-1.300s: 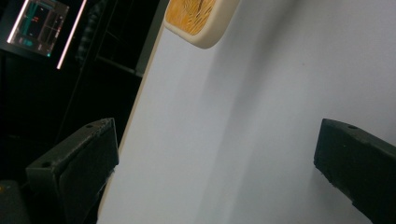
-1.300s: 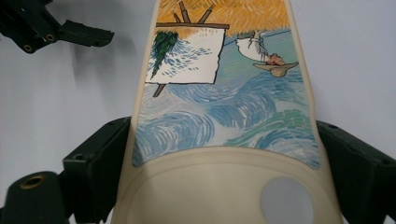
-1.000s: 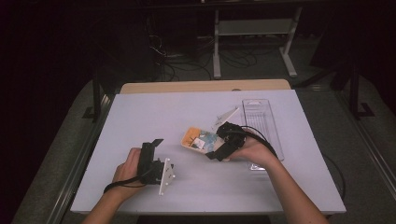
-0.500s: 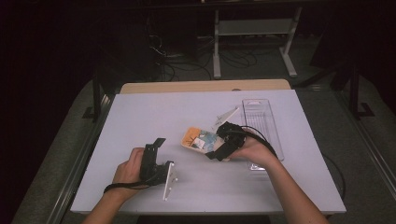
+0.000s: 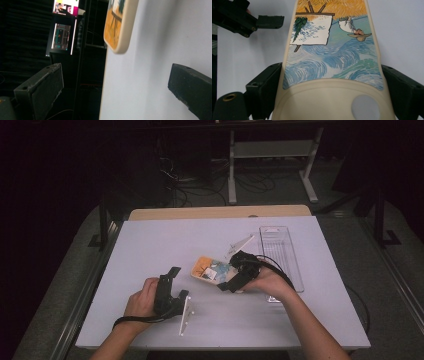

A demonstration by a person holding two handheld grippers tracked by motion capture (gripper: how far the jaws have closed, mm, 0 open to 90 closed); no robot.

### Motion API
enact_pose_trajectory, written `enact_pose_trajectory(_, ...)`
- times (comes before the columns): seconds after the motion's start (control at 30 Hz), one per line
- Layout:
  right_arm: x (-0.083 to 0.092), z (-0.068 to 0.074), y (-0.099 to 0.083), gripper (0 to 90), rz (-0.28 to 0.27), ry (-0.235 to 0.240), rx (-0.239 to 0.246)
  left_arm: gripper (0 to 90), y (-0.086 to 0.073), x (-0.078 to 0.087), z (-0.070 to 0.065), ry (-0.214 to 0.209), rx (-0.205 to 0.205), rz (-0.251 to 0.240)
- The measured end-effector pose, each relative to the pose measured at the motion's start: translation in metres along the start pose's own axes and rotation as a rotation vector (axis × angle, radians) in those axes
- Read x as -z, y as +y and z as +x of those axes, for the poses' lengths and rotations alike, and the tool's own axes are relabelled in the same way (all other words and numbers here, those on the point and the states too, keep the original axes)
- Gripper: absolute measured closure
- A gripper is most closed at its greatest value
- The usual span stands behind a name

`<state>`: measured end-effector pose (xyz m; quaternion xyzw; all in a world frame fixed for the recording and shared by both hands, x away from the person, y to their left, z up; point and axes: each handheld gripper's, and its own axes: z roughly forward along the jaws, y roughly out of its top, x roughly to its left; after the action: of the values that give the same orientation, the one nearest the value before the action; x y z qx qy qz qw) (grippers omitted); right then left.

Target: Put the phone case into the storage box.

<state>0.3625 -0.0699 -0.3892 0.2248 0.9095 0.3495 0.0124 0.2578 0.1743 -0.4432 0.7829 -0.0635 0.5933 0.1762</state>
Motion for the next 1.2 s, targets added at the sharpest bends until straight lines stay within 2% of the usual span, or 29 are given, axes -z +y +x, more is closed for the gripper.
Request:
enact_pose_trajectory(0.13,-0.003,0.000,0.001,10.4,-0.006,0.000,0.021,0.0,0.004,-0.002,-0.002,0.006,-0.015,-0.003)
enact_pose_trajectory(0.37,-0.005,0.005,0.004,10.4,-0.014,0.020,0.019,0.6,0.010,-0.004,-0.004,0.033,-0.027,-0.013)
enact_pose_trajectory(0.4,-0.006,0.005,0.005,10.4,-0.016,0.024,0.015,3.3,0.011,-0.004,-0.004,0.042,-0.039,-0.009)
enact_pose_trajectory(0.47,-0.007,0.006,0.005,10.4,-0.022,0.023,0.025,4.4,0.013,-0.006,-0.005,0.048,-0.031,-0.023)
enact_pose_trajectory(0.5,-0.007,0.007,0.006,10.4,-0.019,0.024,0.023,5.1,0.014,-0.005,-0.005,0.047,-0.053,-0.006)
enact_pose_trajectory(0.53,-0.008,0.008,0.006,10.4,-0.017,0.024,0.009,5.9,0.015,-0.007,-0.007,0.056,-0.035,-0.026)
enact_pose_trajectory(0.6,-0.009,0.008,0.007,10.4,-0.021,0.026,0.019,7.6,0.016,-0.006,-0.006,0.058,-0.061,-0.009)
enact_pose_trajectory(0.67,-0.010,0.008,0.007,10.4,-0.020,0.028,0.024,13.0,0.017,-0.006,-0.007,0.061,-0.074,-0.018)
enact_pose_trajectory(0.77,-0.011,0.010,0.008,10.4,-0.021,0.034,0.019,14.9,0.019,-0.006,-0.008,0.068,-0.081,-0.022)
enact_pose_trajectory(1.2,-0.014,0.013,0.010,10.5,-0.034,0.047,0.013,34.5,0.023,-0.006,-0.009,0.092,-0.108,-0.043)
